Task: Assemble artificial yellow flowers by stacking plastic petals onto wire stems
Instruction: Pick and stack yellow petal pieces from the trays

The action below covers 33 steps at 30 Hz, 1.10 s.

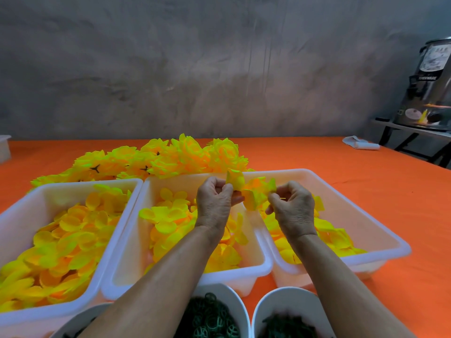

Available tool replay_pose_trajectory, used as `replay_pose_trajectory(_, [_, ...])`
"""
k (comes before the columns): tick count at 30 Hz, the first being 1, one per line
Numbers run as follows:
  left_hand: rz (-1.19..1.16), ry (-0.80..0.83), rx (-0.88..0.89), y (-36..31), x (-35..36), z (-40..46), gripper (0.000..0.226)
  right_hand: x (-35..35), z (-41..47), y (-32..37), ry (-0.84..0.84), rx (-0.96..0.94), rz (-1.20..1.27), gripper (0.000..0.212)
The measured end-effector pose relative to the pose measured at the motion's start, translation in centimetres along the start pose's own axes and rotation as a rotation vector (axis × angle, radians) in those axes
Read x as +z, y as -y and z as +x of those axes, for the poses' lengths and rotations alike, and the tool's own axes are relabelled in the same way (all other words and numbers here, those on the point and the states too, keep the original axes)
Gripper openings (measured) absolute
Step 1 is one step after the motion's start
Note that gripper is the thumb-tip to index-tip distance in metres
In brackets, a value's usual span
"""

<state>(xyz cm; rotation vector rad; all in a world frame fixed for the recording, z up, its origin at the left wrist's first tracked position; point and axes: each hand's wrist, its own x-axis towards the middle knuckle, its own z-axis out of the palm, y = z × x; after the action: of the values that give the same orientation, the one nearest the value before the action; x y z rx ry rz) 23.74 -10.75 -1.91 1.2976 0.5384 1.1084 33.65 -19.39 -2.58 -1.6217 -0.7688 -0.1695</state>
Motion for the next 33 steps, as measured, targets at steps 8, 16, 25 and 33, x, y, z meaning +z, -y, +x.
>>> replay_pose_trajectory(8, [0.001,0.002,0.011,0.0,0.0,-0.2,0.008,-0.3,-0.1,0.5,0.064,0.041,0.139,0.043])
replay_pose_trajectory(16, [0.017,0.157,-0.003,-0.5,0.3,-0.7,0.006,-0.2,0.2,0.1,-0.05,0.11,-0.013,0.012])
replay_pose_trajectory(25, [0.039,0.06,-0.001,-0.1,0.3,-0.5,0.009,0.0,0.4,-0.5,-0.1,0.122,-0.153,0.011])
replay_pose_trajectory(33, [0.152,-0.094,0.007,0.3,0.3,0.2,0.011,-0.6,0.9,-0.5,-0.188,0.173,-0.341,0.005])
